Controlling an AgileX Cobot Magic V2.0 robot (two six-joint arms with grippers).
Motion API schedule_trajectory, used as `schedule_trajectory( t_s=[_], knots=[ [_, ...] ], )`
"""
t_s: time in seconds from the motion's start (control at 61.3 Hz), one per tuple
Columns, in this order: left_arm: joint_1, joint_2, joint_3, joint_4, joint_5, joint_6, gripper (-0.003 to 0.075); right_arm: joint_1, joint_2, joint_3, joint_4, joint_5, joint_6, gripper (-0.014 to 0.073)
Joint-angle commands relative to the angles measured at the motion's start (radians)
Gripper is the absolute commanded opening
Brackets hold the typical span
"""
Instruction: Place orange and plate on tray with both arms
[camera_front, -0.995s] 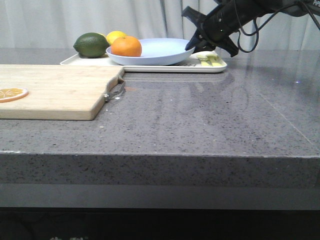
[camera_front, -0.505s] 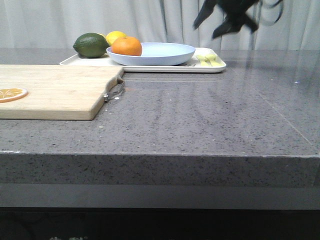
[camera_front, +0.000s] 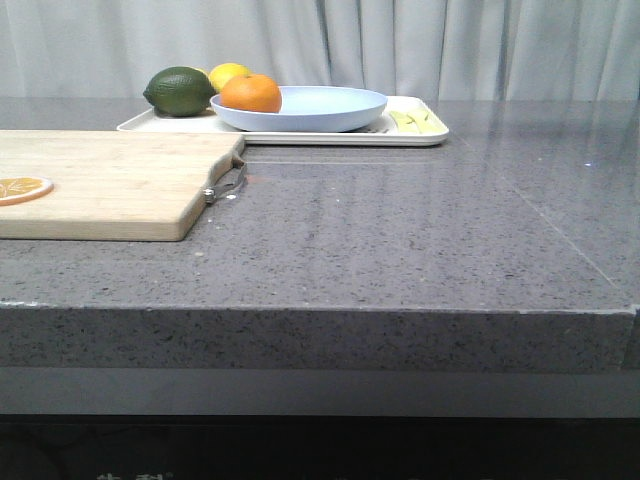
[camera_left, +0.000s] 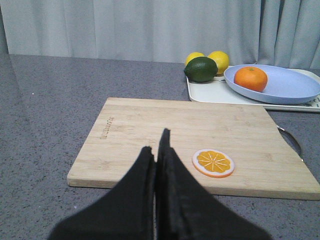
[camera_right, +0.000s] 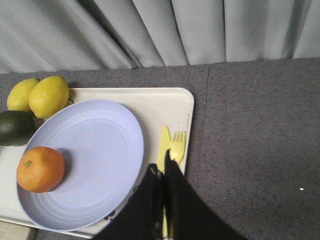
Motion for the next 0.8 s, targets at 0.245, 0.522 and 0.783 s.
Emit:
schedule_trajectory(
  t_s=[0.245,0.522,0.783],
  knots=[
    [0.002,0.013,-0.024,0.002,-0.084,-0.006,-0.0018,0.001,-0.554,0.686,-0.254,0.068,-0.117,-0.0061],
    [0.002,0.013,-0.024,0.002,-0.084,-0.006,-0.0018,0.001,-0.903,1.280,-0.323,-0.005,-0.239,-0.0061],
    [0.002,0.013,-0.024,0.002,-0.084,-0.006,-0.0018,0.001,-1.261,1.806,-0.294,-0.334,-0.238,-0.0061]
  ],
)
